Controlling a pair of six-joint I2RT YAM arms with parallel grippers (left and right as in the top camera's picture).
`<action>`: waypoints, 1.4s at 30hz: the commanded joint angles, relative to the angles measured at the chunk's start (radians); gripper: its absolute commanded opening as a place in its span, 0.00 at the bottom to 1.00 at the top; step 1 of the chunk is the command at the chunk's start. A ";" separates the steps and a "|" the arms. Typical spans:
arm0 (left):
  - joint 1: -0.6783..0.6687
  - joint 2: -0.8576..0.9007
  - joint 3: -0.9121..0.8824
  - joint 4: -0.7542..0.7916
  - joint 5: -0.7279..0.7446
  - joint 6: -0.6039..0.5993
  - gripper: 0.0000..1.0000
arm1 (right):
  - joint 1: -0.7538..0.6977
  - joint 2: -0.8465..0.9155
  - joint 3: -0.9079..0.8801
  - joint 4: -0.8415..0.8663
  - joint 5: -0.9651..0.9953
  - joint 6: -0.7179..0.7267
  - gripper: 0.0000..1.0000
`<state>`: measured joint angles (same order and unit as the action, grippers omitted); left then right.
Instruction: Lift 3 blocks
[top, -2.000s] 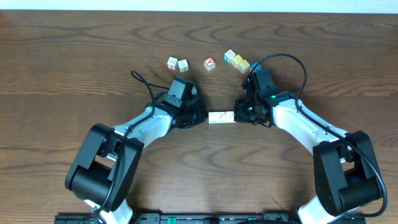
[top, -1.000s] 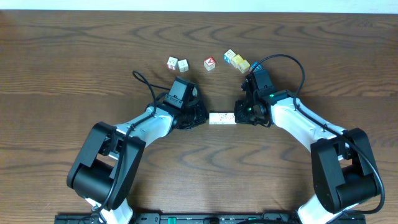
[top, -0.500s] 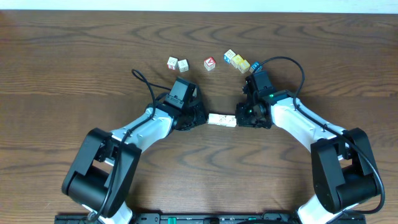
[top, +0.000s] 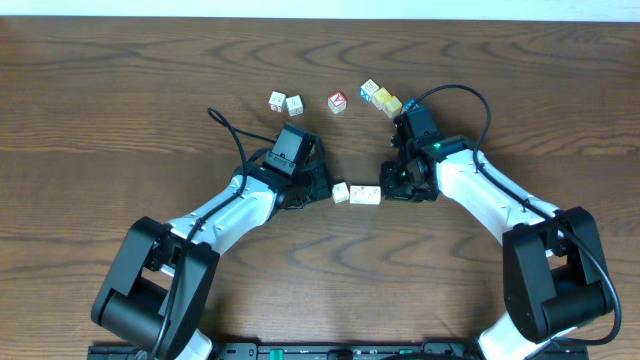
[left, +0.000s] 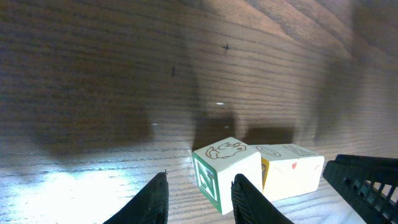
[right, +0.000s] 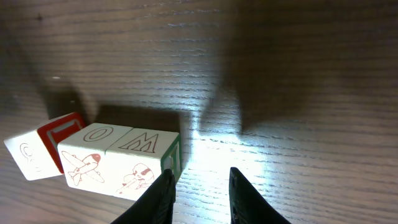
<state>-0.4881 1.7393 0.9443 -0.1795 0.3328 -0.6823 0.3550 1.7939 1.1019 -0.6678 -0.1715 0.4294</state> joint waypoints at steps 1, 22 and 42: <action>0.002 -0.019 0.027 -0.024 -0.056 0.013 0.34 | -0.002 -0.024 0.025 -0.017 0.040 0.004 0.28; 0.201 -0.351 0.029 -0.366 -0.196 0.069 0.62 | 0.015 -0.283 0.107 -0.349 0.126 -0.008 0.48; 0.217 -0.354 0.028 -0.486 -0.296 0.069 0.76 | 0.346 -0.503 0.106 -0.645 0.241 0.150 0.99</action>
<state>-0.2764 1.3933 0.9512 -0.6617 0.0597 -0.6239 0.6674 1.3239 1.1961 -1.3094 0.0437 0.5385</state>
